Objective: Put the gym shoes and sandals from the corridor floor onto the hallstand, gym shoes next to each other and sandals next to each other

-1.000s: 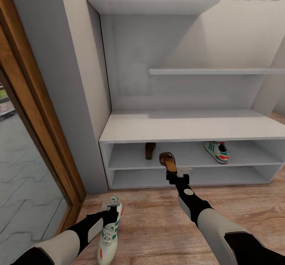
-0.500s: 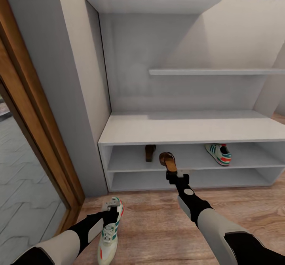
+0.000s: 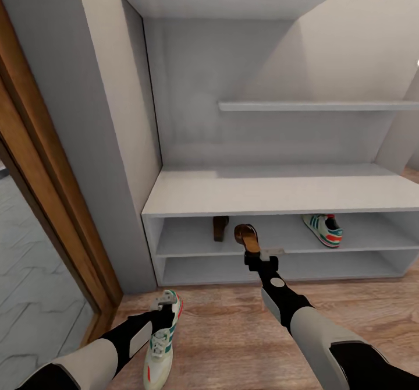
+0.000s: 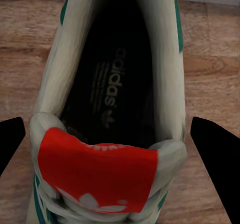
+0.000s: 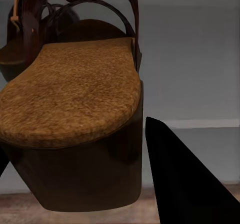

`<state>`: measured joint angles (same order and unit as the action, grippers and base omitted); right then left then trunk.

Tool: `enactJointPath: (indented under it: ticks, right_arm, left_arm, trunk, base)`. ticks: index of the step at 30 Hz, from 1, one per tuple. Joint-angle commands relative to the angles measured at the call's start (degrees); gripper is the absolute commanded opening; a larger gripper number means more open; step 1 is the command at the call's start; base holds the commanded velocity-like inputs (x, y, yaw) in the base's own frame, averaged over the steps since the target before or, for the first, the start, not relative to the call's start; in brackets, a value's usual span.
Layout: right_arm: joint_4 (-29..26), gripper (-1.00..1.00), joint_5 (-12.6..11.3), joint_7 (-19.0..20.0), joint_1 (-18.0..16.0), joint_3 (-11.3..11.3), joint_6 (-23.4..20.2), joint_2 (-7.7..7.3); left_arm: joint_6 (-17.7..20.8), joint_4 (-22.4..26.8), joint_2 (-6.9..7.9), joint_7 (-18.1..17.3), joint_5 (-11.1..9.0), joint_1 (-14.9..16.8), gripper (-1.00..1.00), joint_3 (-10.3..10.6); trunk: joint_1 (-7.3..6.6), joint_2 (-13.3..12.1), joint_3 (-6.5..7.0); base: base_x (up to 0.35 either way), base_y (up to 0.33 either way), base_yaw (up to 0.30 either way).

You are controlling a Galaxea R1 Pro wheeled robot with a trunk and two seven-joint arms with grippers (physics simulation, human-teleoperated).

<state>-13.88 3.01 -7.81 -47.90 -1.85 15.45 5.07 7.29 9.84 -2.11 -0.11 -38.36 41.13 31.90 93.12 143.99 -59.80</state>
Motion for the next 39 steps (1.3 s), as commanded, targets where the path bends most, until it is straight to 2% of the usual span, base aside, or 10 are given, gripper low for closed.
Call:
enactJointPath:
  ticks: [1, 39]
  right_arm:
    - [0.0, -1.0, -0.11, 0.1, 0.0, 0.01, 0.02, -0.01]
    - [-0.03, -1.0, -0.18, 0.08, 0.0, 0.01, 0.02, 0.08]
  left_arm:
    - [0.0, 0.0, 0.0, 0.02, 0.02, 0.0, -1.0, 0.0]
    - [0.0, 0.0, 0.03, 0.02, 0.03, 0.0, -1.0, 0.0]
  trunk:
    - [0.0, 0.0, 0.0]
    - [0.0, 0.0, 0.0]
  base:
    - [0.079, -0.014, 0.0]
    - [0.022, 0.007, 0.0]
